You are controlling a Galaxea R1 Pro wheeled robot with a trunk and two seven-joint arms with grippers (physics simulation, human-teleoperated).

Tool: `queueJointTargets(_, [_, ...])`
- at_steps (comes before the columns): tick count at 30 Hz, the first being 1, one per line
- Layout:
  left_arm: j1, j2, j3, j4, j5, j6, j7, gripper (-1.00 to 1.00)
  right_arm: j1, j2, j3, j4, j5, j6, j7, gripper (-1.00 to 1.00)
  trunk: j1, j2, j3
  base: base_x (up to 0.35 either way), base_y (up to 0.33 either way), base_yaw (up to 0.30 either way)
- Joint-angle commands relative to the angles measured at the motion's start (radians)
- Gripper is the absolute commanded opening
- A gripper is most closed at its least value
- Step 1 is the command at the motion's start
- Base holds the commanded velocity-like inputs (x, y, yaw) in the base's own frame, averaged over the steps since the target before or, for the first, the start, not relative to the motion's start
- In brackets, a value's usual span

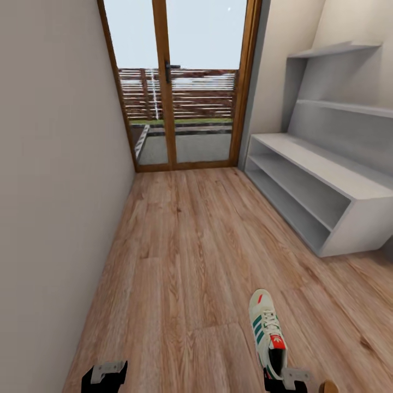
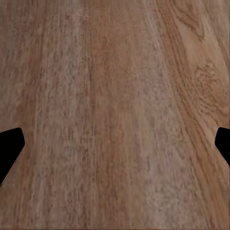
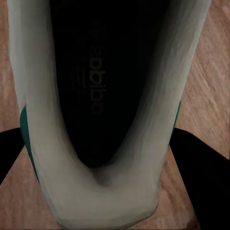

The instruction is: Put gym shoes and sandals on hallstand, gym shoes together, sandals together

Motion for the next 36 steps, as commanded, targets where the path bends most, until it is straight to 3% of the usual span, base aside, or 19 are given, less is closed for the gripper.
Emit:
queueJointTargets(1, [-0.001, -0.001, 0.009, 0.001, -0.01, -0.004, -0.007, 1.0, -0.001, 0.0, 0.0, 0.001, 0.005, -0.002, -0.004, -1.0, 0.0, 0.0, -0.001, 0.337, 0.0, 0.0])
queueJointTargets(36, [-0.001, -0.002, 0.008, 0.001, -0.01, -0.004, -0.007, 1.0, -0.001, 0.003, 0.0, 0.001, 0.005, -0.001, -0.004, -1.0, 0.0, 0.0, -0.001, 0.337, 0.072, 0.0])
